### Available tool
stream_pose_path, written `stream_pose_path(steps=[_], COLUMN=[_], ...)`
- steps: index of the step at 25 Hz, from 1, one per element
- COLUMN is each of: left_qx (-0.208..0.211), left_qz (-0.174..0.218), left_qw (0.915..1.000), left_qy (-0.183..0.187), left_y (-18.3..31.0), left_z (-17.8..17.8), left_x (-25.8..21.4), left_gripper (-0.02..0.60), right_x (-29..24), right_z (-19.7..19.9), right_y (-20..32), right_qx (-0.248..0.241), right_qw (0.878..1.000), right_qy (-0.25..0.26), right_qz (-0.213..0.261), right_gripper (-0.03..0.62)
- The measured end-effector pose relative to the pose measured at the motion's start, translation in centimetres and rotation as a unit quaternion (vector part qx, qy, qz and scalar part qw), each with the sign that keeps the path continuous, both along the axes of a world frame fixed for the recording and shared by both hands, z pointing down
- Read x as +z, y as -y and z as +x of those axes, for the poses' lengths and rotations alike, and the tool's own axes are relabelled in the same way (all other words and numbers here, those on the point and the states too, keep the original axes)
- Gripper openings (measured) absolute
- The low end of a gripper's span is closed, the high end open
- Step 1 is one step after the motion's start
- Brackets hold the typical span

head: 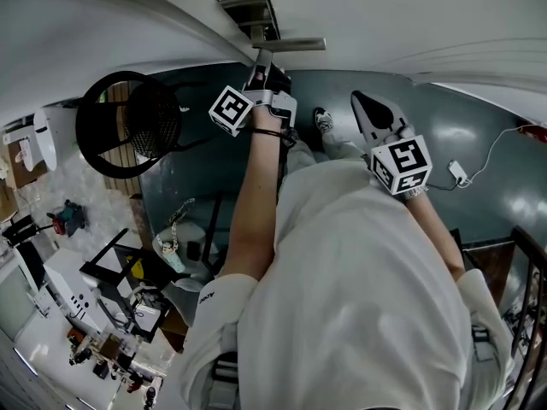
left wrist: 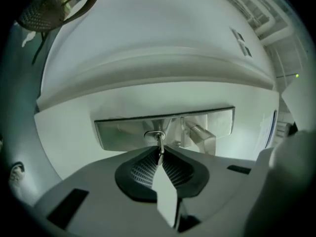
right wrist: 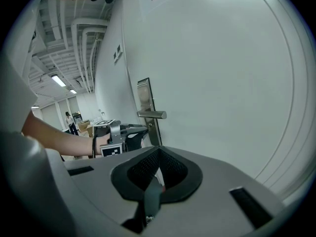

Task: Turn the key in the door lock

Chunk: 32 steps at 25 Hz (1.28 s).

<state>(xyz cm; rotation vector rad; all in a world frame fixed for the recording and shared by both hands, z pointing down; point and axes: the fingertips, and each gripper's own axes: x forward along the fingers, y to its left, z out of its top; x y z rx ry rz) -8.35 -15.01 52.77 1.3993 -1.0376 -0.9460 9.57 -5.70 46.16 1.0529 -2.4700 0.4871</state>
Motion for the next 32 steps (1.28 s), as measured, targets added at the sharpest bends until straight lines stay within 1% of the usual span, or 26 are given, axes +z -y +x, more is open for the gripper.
stream_pose_path(steps=[2,5,7,11,15,16,17,18,19,21,22,26,28,30,32], left_qx=[0.011,0.001,-0.013,-0.032,-0.06,-0.066,-0.069,-0.069,-0.066,-0.053,-0.045,-0.021,-0.014,-0.011,-0.012], left_qz=[0.011,0.011,0.007,-0.004,-0.008,-0.006,-0.004,-0.003,-0.002,0.001,0.004,0.011,0.018,0.024,0.025], left_qw=[0.999,0.994,0.9881,0.9747,0.9575,0.9537,0.9517,0.9516,0.9538,0.9638,0.9684,0.9788,0.9824,0.9835,0.9842], left_qy=[-0.042,-0.109,-0.153,-0.221,-0.282,-0.293,-0.299,-0.299,-0.293,-0.261,-0.245,-0.203,-0.186,-0.179,-0.175], left_y=[0.0,0.0,-0.1,-0.1,-0.3,-0.3,-0.3,-0.3,-0.3,-0.2,-0.3,-0.2,-0.2,-0.5,-0.9], left_z=[0.1,0.1,0.1,0.0,-0.1,-0.1,-0.1,-0.2,-0.2,-0.1,0.1,0.2,0.1,0.1,0.0], left_x=[-0.4,-0.5,-0.4,-0.1,-0.1,-0.1,0.0,0.2,0.3,0.1,-0.1,-0.8,-1.2,-1.3,-1.3], left_gripper=[0.029,0.037,0.041,0.044,0.046,0.049,0.049,0.049,0.052,0.052,0.067,0.071,0.076,0.095,0.098], right_x=[0.1,-0.2,-0.2,-0.1,-0.1,0.0,0.0,0.1,0.1,0.0,-0.1,-0.5,-0.7,-0.7,-0.6], right_z=[-0.1,-0.4,-0.6,-0.8,-0.8,-0.8,-0.7,-0.6,-0.5,-0.4,-0.4,-1.5,-2.0,-2.5,-2.9], right_y=[-0.1,-0.3,-0.4,-0.2,-0.1,0.0,0.1,0.3,0.4,0.7,0.8,1.4,1.8,2.0,2.3], right_qx=[-0.001,-0.004,-0.006,-0.006,-0.006,-0.005,-0.004,-0.002,-0.001,0.0,-0.001,-0.022,-0.034,-0.044,-0.054], right_qw=[1.0,1.0,1.0,1.0,1.0,1.0,1.0,1.0,1.0,1.0,1.0,1.0,0.999,0.999,0.998], right_qy=[0.0,0.002,0.002,0.002,-0.002,-0.003,-0.004,-0.004,-0.003,-0.002,-0.002,0.003,0.005,0.008,0.011], right_qz=[-0.001,0.0,-0.001,0.0,-0.001,-0.001,-0.001,-0.001,-0.001,-0.001,-0.001,0.003,0.004,0.004,0.004], right_gripper=[-0.008,-0.008,-0.008,-0.008,-0.008,-0.008,-0.008,-0.008,-0.008,-0.008,-0.008,-0.008,-0.008,-0.008,-0.008])
